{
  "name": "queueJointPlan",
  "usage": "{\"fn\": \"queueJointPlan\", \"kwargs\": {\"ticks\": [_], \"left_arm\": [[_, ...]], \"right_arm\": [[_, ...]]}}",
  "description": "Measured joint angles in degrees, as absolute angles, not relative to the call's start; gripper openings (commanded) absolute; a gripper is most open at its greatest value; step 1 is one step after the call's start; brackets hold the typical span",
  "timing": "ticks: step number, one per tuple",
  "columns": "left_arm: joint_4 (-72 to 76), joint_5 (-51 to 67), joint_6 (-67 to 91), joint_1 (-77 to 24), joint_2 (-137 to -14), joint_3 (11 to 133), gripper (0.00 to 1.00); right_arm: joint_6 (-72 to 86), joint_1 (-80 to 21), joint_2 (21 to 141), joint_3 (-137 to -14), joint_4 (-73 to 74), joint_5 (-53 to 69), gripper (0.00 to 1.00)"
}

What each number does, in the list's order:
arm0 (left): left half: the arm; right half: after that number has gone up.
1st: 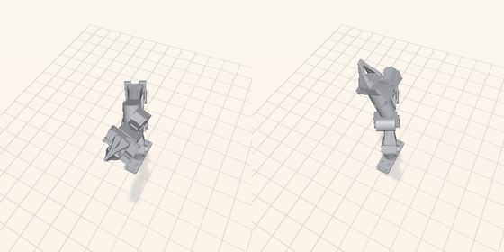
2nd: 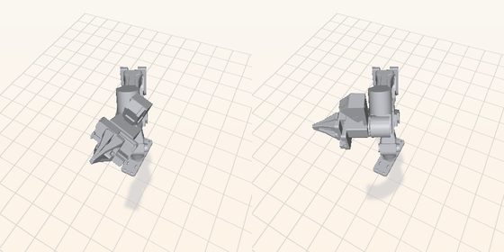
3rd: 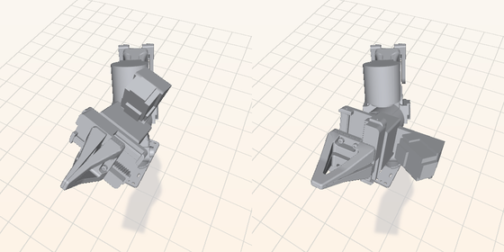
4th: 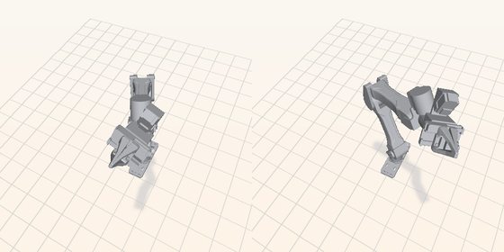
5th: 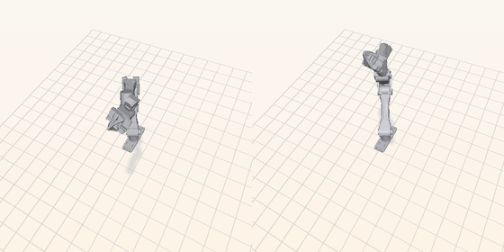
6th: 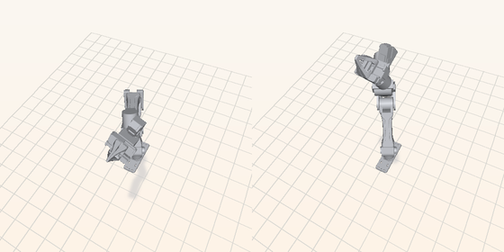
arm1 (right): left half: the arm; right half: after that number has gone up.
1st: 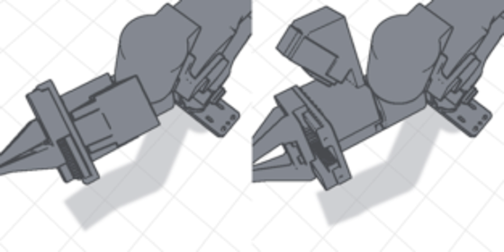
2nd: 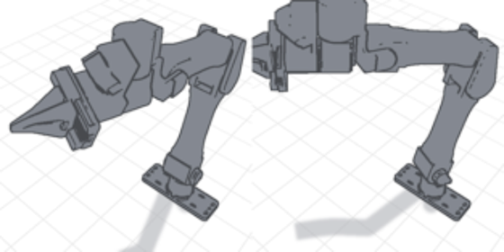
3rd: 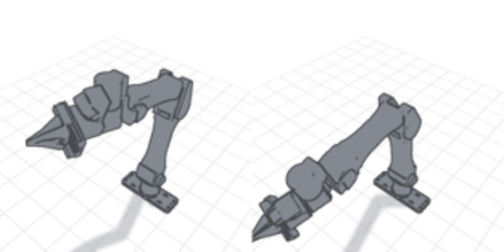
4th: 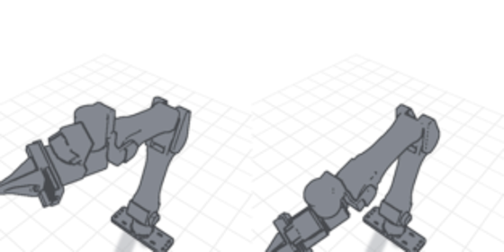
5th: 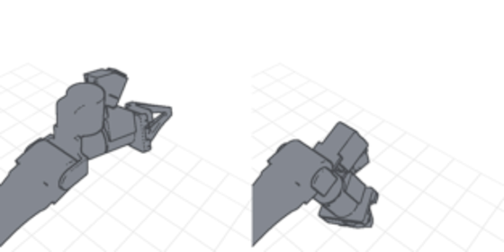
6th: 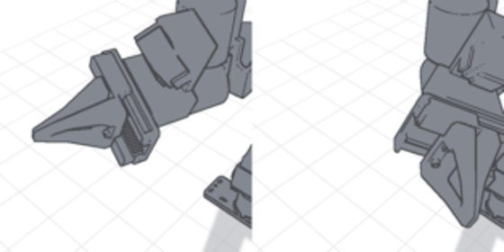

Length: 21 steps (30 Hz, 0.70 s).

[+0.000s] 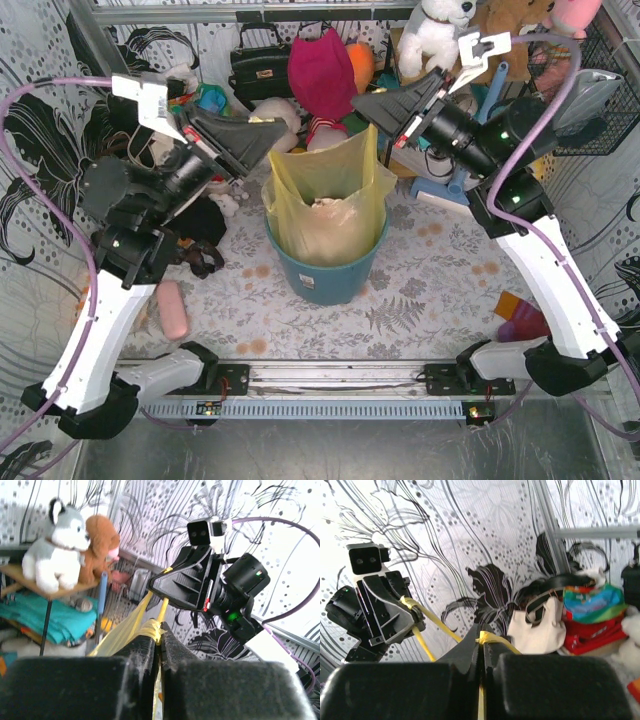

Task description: Tie the trash bag

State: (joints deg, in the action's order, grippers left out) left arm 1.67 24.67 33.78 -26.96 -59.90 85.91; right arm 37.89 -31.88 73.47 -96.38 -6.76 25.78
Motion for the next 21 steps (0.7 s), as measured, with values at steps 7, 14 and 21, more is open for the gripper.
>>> {"fn": "queueJointPlan", "kwargs": {"ticks": [7,14,21], "left_arm": [[3.31,24.58,31.24,-26.96,-60.18,90.85,0.10],[3.07,20.99,32.18,-26.96,-57.89,81.87,0.06],[-1.65,21.06,32.58,-26.96,-65.52,90.13,0.00]], "right_arm": [[36.77,-31.92,72.44,-99.79,-7.90,25.12,0.00],[38.39,-31.92,66.83,-84.99,-10.50,22.31,0.00],[39.53,-31.97,72.93,-93.27,-8.62,22.96,0.00]]}}
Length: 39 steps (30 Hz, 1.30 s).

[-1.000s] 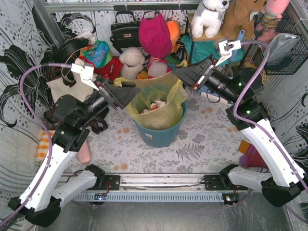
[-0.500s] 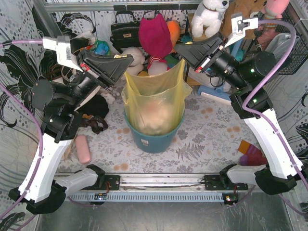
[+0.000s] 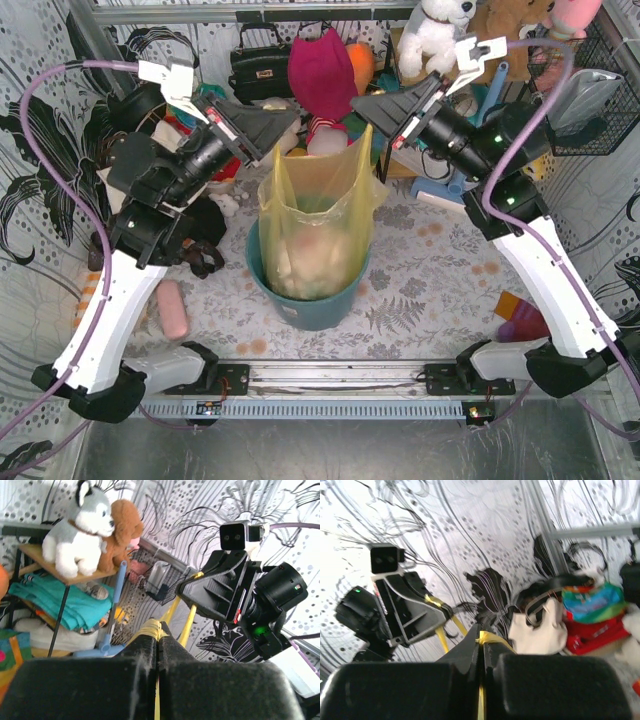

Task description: Tie the trash bag

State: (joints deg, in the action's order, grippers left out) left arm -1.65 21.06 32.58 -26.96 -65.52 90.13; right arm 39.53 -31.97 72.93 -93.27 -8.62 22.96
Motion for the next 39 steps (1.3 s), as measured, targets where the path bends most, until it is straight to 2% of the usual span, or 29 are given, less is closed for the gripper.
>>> {"fn": "queueJointPlan", "kwargs": {"ticks": [3,6,12,16,19,23,27,29,34,39], "left_arm": [[-2.17,21.96,32.58,-26.96,-66.04,94.24,0.00],[-1.48,22.00,32.56,-26.96,-64.01,94.89,0.00],[0.84,20.27,32.97,-26.96,-59.61,87.96,0.00],[-0.03,19.31,33.41,-26.96,-61.32,85.56,0.00],[-2.59,19.16,33.26,-26.83,-66.02,88.84,0.00],[-6.20,20.38,32.93,-26.50,-72.60,99.42,0.00],[-5.89,21.41,32.60,-26.46,-72.14,102.98,0.00],[-4.91,21.34,32.42,-26.48,-69.91,101.54,0.00],[-2.31,19.55,32.51,-26.46,-64.16,92.23,0.00],[-0.62,19.77,33.89,-26.37,-65.60,87.42,0.00]], "right_arm": [[39.62,-32.27,74.54,-99.61,-8.62,24.08,0.00],[39.57,-32.56,72.84,-100.18,-9.67,24.12,0.00],[39.38,-32.56,65.41,-87.35,-11.62,20.51,0.00],[38.76,-32.56,66.37,-83.99,-10.33,18.17,0.00],[37.04,-32.56,70.22,-88.33,-7.31,17.21,0.00],[34.92,-32.56,75.85,-100.47,-4.10,17.04,0.00],[34.63,-32.56,76.82,-107.04,-4.43,18.48,0.00],[34.68,-32.58,75.37,-105.80,-5.93,19.03,0.00],[35.86,-32.56,68.95,-91.37,-10.96,18.76,0.00],[37.06,-32.56,70.00,-84.99,-10.37,18.06,0.00]]}}
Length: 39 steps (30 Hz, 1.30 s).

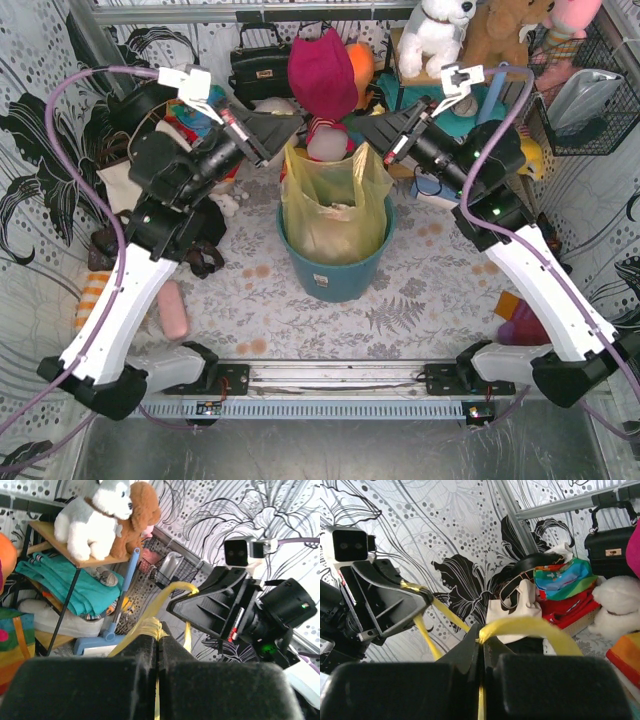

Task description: Tie the trash bag

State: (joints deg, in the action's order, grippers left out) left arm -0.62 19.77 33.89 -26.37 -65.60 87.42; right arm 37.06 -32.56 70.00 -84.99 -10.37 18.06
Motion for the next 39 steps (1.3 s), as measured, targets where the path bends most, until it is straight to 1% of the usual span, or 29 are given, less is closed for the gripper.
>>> {"fn": "queueJointPlan", "kwargs": {"ticks": [3,7,9,11,13,16,19,23,27,31,34,37,38,39], "left_arm": [[-1.96,20.21,34.30,-25.89,-69.80,90.63,0.00],[-4.69,21.78,34.30,-25.47,-75.40,101.49,0.00],[-4.49,22.35,34.28,-25.45,-75.70,104.33,0.00],[-3.46,22.92,34.28,-25.45,-74.15,104.14,0.00],[-2.11,23.16,34.35,-25.45,-71.99,101.91,0.00],[0.08,23.07,34.96,-25.45,-67.85,94.76,0.00],[0.36,22.92,35.77,-25.39,-66.52,89.89,0.00],[-0.80,22.96,36.49,-25.04,-69.14,89.76,0.00],[-2.11,23.55,36.69,-24.95,-72.62,95.68,0.00],[-0.93,24.29,37.39,-24.95,-72.16,98.02,0.00],[1.26,24.40,38.30,-24.95,-69.89,96.09,0.00],[2.57,24.34,39.00,-24.95,-67.57,92.66,0.00],[2.72,24.18,39.03,-24.95,-67.02,91.61,0.02],[2.70,23.99,39.05,-24.95,-66.63,90.76,0.05]], "right_arm": [[36.97,-32.56,72.71,-88.05,-8.80,17.93,0.00],[36.29,-32.56,77.21,-100.49,-5.85,18.35,0.00],[36.10,-32.56,76.93,-103.22,-6.24,18.65,0.00],[36.14,-32.58,74.91,-102.24,-7.38,18.81,0.00],[36.18,-32.56,72.18,-98.43,-8.95,18.50,0.00],[36.77,-32.58,68.25,-89.97,-10.92,17.34,0.00],[37.15,-32.56,68.12,-85.38,-10.76,16.23,0.00],[37.23,-32.56,71.48,-86.35,-9.10,15.79,0.00],[37.17,-32.56,75.96,-95.94,-6.85,16.73,0.00],[37.23,-32.56,76.23,-101.43,-7.79,18.28,0.00],[37.39,-32.56,73.76,-99.26,-9.63,18.70,0.00],[38.15,-32.56,71.02,-93.73,-11.22,18.55,0.00],[38.30,-32.56,70.48,-92.05,-11.46,18.37,0.00],[38.39,-32.56,70.13,-90.50,-11.57,18.28,0.00]]}}
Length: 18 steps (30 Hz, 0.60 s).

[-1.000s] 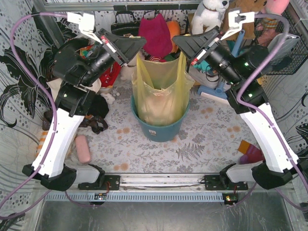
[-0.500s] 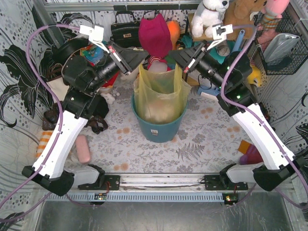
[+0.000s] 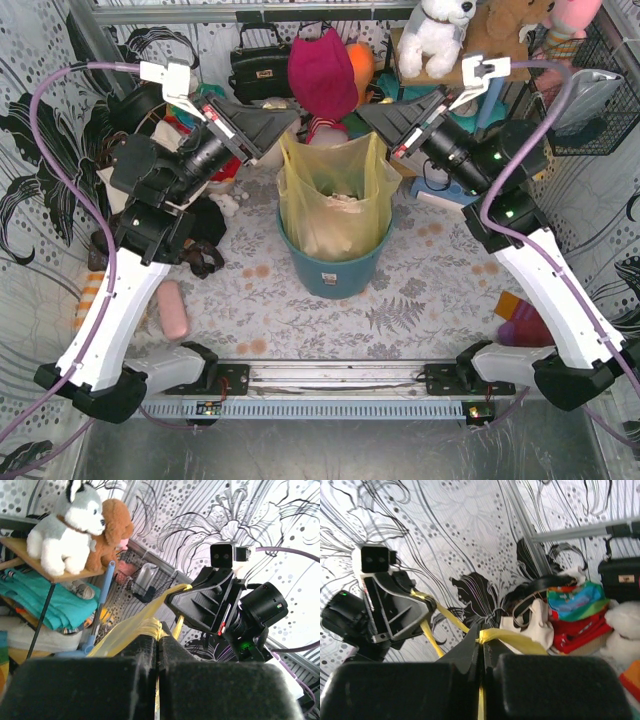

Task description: Tie the trash bag

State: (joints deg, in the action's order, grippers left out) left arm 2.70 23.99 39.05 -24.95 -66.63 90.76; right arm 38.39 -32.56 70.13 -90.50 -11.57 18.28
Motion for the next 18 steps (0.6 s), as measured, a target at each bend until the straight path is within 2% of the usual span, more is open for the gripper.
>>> {"fn": "queueJointPlan", "kwargs": {"ticks": [2,4,8,12,18], "left_arm": [[2.02,23.27,38.98,-24.95,-66.24,89.52,0.19],[0.58,22.22,38.74,-24.95,-66.13,88.84,0.34],[-2.59,20.58,38.00,-24.95,-65.41,88.16,0.55],[-5.39,19.86,36.97,-24.95,-63.20,88.12,0.68],[-11.60,19.07,34.65,-24.95,-59.35,89.03,0.74]], "right_arm": [[38.59,-32.56,70.08,-88.29,-11.42,17.98,0.00],[38.61,-32.56,70.13,-86.96,-10.74,17.69,0.12],[38.65,-32.56,69.89,-86.65,-10.09,17.10,0.35],[38.09,-32.56,68.60,-86.91,-8.45,16.64,0.47],[36.34,-32.56,67.31,-90.94,-0.69,15.33,0.50]]}}
